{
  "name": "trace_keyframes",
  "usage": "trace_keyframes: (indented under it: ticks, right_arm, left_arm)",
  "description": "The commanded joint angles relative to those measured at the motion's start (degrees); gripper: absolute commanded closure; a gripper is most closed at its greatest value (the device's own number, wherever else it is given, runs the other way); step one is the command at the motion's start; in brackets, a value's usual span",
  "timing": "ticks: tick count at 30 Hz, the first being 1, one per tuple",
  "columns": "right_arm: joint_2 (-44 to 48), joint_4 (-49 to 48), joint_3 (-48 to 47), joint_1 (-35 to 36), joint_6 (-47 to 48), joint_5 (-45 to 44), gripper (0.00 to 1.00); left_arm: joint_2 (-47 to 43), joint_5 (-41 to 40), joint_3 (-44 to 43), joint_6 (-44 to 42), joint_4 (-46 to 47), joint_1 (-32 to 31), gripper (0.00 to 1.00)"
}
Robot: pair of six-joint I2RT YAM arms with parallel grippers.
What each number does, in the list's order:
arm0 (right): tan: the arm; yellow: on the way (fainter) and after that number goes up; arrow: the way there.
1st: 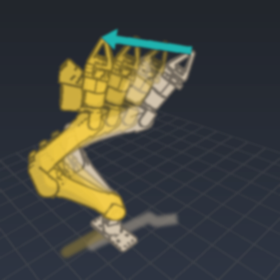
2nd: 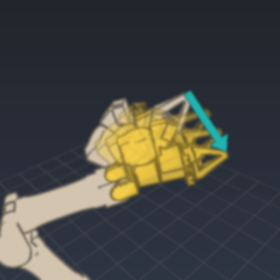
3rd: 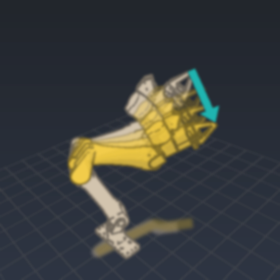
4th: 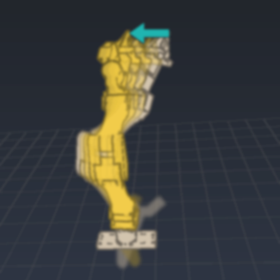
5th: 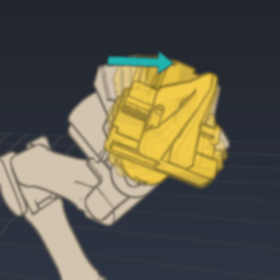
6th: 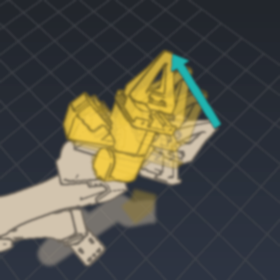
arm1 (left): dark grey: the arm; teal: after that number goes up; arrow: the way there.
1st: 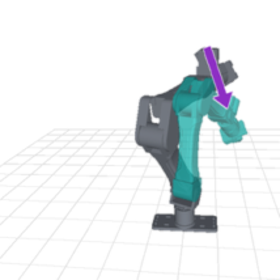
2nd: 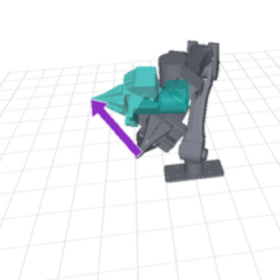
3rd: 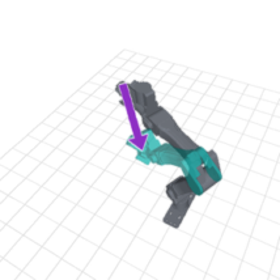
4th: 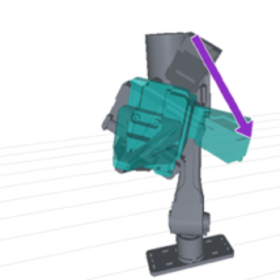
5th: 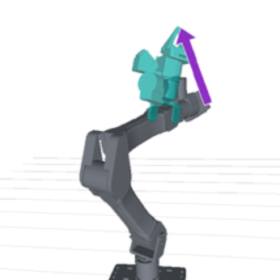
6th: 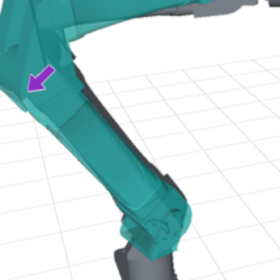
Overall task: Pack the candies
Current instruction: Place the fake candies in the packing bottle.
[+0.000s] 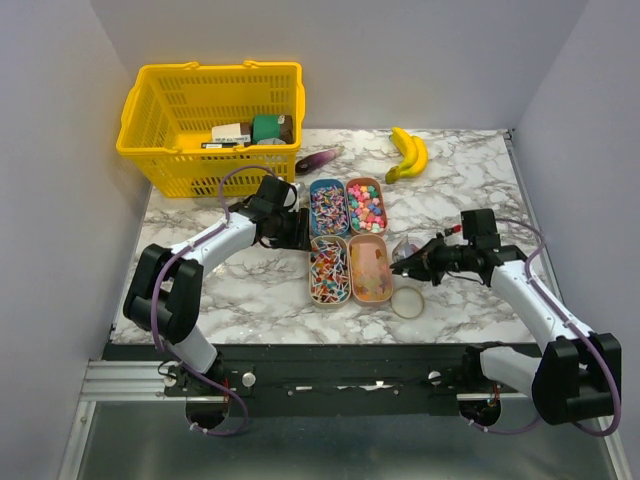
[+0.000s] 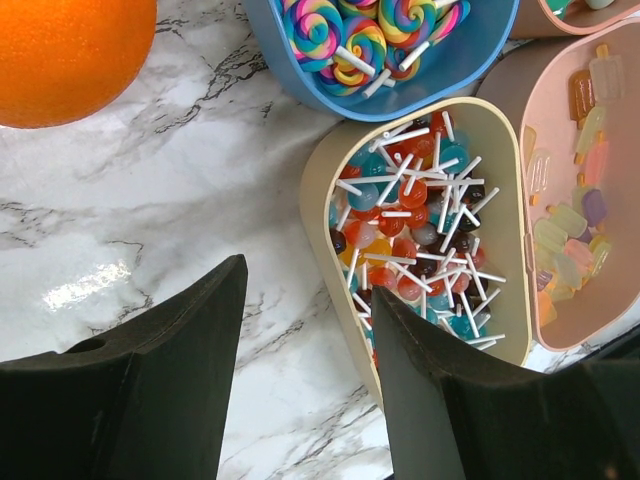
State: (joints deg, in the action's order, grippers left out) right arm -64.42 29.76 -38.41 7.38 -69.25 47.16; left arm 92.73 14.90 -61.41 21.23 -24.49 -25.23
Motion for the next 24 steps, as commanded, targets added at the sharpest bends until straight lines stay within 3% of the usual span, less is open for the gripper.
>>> trace_keyframes:
  ticks: [1,8,16,24]
  right_arm:
    - [-1.58,2.83,-5.78,-0.17,7.97,1.28,0.99]
    - [-12.29,19.44,-23.18,10.71,28.36,-6.63,0.99]
    - [-23.28,25.34,-34.95,26.44,36.55,-15.76,0.99]
    - [-30.05,30.79,-41.74,33.05,41.3,-22.37,0.99]
  left_arm:
    - [0.26,0.22,-0.82,0.12,-0.21,0.27,0.37]
    - [-0.27,1.19,-0.55,0.65,0.41,0.27,0.37]
    - [-5.88,2.07,-1.52,0.92,0.23,0.27,0.23]
    - [-10.9,6.19,1.02,2.67,6.98,0.36,0.17]
